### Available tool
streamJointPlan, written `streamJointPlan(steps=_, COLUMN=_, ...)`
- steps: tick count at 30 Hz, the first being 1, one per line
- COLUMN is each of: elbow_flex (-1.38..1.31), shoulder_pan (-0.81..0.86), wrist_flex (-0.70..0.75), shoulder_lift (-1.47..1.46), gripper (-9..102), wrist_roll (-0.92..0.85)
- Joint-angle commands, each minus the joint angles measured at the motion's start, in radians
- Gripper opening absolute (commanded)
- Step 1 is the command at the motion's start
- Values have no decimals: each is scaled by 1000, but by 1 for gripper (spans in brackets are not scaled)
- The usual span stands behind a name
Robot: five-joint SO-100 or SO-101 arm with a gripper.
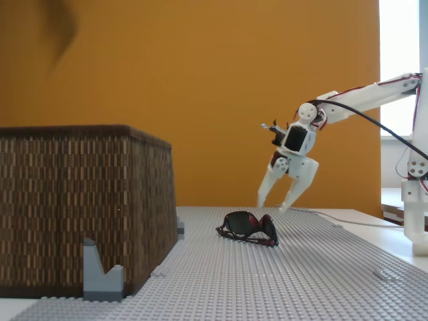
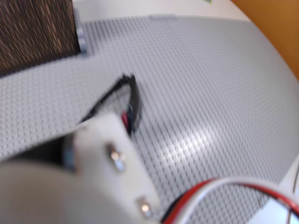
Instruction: Grasp a glasses and put it in the bin.
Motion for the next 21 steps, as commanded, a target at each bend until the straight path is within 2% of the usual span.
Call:
streamJointPlan(steps=1, elbow_flex=-23, shoulder_pan=-14, wrist_flex=-12, shoulder_lift=-15, gripper=19, wrist_roll=20)
streamJointPlan(steps=10, elbow_flex=-31, shoulder_pan=-18, wrist_flex=-57, shoulder_lift=-74, gripper=18, wrist_roll=94)
streamJointPlan(steps=15, elbow_flex=-17, shoulder_pan=-35, wrist_flex=-107, shoulder_lift=-69, gripper=0, wrist_roll=83)
streamJointPlan(steps=21, elbow_flex=11, shoulder_pan=-37, wrist_flex=-149, shoulder_lift=-44, gripper=0, wrist_roll=80)
